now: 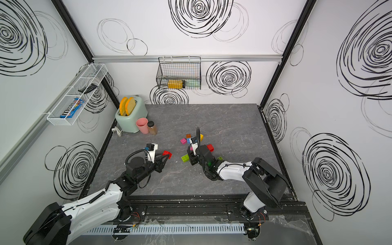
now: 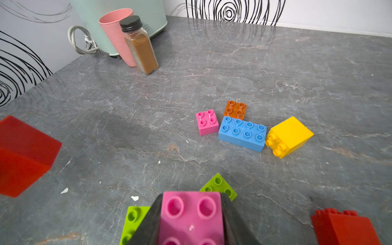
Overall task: Assemble the number 4 with lego
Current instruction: Adjust the lego brick at the center of the board, then assemble the lego brick with the lego brick.
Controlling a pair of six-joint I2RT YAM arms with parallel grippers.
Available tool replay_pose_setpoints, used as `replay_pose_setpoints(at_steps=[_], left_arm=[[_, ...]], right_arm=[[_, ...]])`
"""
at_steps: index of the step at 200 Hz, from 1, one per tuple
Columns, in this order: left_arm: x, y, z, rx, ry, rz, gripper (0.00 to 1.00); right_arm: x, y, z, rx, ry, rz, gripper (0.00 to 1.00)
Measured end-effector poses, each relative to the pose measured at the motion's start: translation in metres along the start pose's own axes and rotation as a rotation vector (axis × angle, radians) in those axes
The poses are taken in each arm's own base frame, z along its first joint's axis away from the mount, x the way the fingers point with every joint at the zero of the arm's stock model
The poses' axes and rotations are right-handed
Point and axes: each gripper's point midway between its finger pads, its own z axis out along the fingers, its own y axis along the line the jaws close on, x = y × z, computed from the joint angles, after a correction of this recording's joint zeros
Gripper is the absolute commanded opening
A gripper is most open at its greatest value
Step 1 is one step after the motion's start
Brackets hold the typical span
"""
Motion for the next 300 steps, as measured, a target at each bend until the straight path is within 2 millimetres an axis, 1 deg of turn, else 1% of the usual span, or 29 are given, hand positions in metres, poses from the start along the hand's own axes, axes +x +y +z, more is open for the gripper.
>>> replay_pose_setpoints(at_steps=[33, 47, 70, 82, 98, 116, 133, 150, 225, 300], left_arm=[[0.005, -0.016, 0.003, 0.056, 0.013, 0.049, 0.00], [0.012, -0.021, 0.007, 0.078, 0.036, 0.068, 0.00], [0.023, -0.028, 0.014, 0.109, 0.070, 0.110, 0.00], [0.026, -0.033, 0.019, 0.123, 0.083, 0.129, 0.00], [0.021, -0.038, 0.025, 0.139, 0.079, 0.149, 0.00], [0.011, -0.046, 0.032, 0.162, 0.056, 0.177, 0.00], [0.004, -0.052, 0.036, 0.187, 0.038, 0.207, 0.00], [0.005, -0.054, 0.038, 0.202, 0.037, 0.239, 0.00], [0.032, -0.054, 0.050, 0.246, 0.114, 0.331, 0.00], [0.045, -0.053, 0.060, 0.261, 0.162, 0.345, 0.00]], right_arm=[[0.001, 0.002, 0.001, -0.004, 0.001, -0.041, 0.33], [0.002, 0.004, 0.001, -0.009, 0.002, -0.059, 0.29], [0.004, 0.005, 0.000, -0.012, 0.003, -0.085, 0.25], [0.004, 0.005, 0.000, -0.014, 0.000, -0.097, 0.23], [0.005, 0.005, -0.001, -0.016, -0.003, -0.111, 0.21], [0.006, 0.005, -0.001, -0.020, -0.009, -0.121, 0.18], [0.006, 0.006, -0.002, -0.026, -0.011, -0.128, 0.11], [0.007, 0.007, -0.002, -0.032, -0.013, -0.132, 0.00], [0.007, 0.008, -0.001, -0.047, -0.014, -0.161, 0.00], [0.007, 0.008, -0.001, -0.056, -0.013, -0.170, 0.00]])
